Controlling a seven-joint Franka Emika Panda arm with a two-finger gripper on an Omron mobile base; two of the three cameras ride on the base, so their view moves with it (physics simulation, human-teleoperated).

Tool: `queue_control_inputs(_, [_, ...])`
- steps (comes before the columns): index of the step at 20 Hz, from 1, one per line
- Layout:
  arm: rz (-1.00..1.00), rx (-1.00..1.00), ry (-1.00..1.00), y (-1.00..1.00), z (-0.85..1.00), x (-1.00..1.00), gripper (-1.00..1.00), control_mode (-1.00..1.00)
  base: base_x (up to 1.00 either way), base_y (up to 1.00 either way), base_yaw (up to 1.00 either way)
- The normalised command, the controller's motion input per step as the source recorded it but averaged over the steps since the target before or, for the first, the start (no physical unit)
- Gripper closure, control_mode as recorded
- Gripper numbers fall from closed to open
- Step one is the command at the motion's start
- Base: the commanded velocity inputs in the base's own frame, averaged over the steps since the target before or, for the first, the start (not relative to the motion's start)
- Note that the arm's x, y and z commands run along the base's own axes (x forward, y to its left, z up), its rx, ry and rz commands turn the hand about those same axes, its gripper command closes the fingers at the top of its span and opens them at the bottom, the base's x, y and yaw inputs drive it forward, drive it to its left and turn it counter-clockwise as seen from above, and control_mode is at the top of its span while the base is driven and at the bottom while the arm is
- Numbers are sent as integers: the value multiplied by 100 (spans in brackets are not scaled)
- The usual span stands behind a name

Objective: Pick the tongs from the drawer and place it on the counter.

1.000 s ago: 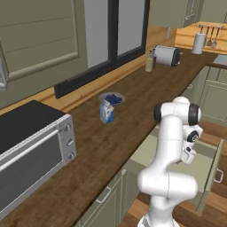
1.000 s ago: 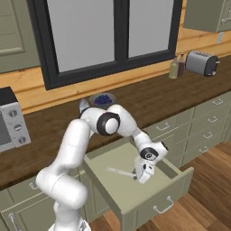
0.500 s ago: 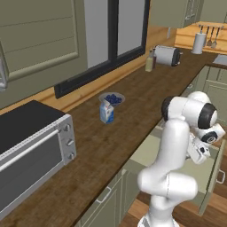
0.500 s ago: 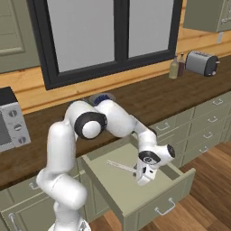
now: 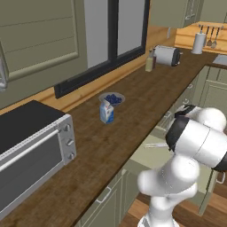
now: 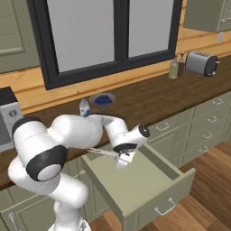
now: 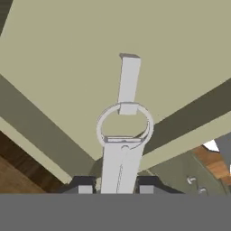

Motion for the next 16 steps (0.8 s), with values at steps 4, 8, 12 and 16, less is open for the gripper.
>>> queue_control_inputs(4, [0, 0, 21, 100, 68, 39, 100, -100, 0, 0, 0])
queue_control_inputs(8, [0, -3, 19, 100, 31, 78, 100, -100, 0, 0, 0])
queue_control_inputs(12, [0, 0, 6, 83, 10, 79, 100, -100, 0, 0, 0])
queue_control_inputs(16, [0, -2, 6, 55, -9, 78, 100, -100, 0, 0, 0])
